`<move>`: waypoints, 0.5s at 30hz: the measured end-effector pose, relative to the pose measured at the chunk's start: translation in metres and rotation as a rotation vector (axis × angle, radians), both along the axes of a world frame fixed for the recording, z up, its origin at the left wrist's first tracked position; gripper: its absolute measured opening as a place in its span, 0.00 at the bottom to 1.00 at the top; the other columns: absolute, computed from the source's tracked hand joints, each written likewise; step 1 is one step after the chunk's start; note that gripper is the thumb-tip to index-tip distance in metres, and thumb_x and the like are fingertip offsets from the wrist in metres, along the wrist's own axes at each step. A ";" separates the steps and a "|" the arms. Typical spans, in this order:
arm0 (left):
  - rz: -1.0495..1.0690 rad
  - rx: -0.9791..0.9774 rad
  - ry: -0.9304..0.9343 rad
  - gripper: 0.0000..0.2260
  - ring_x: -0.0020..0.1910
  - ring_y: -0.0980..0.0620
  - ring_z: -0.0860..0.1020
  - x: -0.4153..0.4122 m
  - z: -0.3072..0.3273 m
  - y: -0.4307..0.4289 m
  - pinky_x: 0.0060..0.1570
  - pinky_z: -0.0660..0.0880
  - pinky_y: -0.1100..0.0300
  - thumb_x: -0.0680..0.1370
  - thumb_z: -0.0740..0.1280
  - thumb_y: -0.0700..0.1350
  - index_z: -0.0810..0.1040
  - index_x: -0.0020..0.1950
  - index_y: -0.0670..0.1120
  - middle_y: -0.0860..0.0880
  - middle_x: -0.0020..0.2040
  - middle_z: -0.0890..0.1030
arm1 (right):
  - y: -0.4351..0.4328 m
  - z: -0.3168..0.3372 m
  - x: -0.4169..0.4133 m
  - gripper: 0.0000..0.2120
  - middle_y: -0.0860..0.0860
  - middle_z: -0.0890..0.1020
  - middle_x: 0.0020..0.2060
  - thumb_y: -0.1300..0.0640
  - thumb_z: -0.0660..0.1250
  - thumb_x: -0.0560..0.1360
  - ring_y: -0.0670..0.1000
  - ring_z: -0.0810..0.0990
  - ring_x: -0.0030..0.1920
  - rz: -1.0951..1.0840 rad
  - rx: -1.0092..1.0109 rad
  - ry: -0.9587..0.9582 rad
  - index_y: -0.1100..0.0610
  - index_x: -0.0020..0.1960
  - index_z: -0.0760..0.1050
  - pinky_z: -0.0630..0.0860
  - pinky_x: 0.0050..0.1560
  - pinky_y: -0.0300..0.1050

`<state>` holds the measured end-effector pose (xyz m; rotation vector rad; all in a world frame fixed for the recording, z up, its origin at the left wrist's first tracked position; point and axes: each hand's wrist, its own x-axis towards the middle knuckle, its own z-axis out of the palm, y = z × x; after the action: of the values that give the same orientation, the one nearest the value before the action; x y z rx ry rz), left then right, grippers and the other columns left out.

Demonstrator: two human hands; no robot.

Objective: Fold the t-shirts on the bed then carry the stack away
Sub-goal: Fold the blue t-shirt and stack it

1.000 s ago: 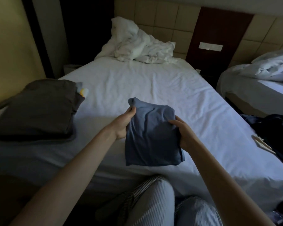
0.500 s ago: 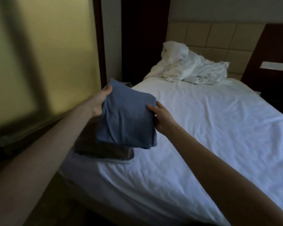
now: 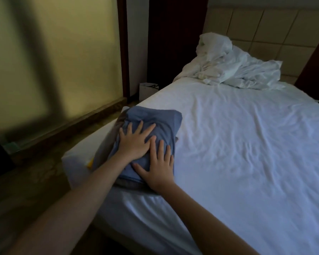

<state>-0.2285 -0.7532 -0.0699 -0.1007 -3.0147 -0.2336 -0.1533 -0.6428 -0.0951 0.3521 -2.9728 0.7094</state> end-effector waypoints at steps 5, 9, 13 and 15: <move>-0.026 -0.019 -0.091 0.22 0.76 0.40 0.44 -0.008 0.009 -0.001 0.71 0.41 0.37 0.80 0.44 0.63 0.43 0.74 0.67 0.52 0.78 0.44 | 0.000 -0.004 -0.001 0.46 0.54 0.35 0.75 0.25 0.38 0.61 0.57 0.34 0.74 -0.010 -0.042 0.076 0.46 0.70 0.25 0.35 0.72 0.53; -0.034 0.119 0.089 0.19 0.73 0.39 0.53 -0.031 0.043 0.001 0.71 0.47 0.37 0.80 0.49 0.60 0.62 0.71 0.63 0.46 0.76 0.57 | -0.004 -0.007 0.002 0.47 0.55 0.33 0.74 0.25 0.36 0.61 0.58 0.32 0.74 -0.019 -0.005 0.062 0.48 0.73 0.28 0.34 0.72 0.55; -0.096 -0.003 -0.111 0.23 0.75 0.35 0.40 -0.063 0.038 0.015 0.67 0.39 0.30 0.78 0.43 0.67 0.49 0.73 0.68 0.54 0.78 0.43 | -0.001 -0.012 0.000 0.47 0.54 0.33 0.74 0.25 0.35 0.62 0.58 0.32 0.74 -0.020 -0.018 0.074 0.48 0.75 0.31 0.33 0.71 0.54; -0.076 0.034 -0.217 0.24 0.74 0.34 0.38 -0.074 0.020 0.015 0.66 0.39 0.29 0.77 0.42 0.68 0.46 0.73 0.69 0.55 0.78 0.42 | 0.000 -0.013 -0.003 0.47 0.53 0.34 0.75 0.25 0.35 0.62 0.57 0.33 0.74 -0.029 -0.028 0.059 0.47 0.75 0.33 0.34 0.72 0.53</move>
<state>-0.3028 -0.7380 -0.0495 -0.1997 -3.2246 -0.3221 -0.1560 -0.6428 -0.1086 0.3216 -2.9034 0.7233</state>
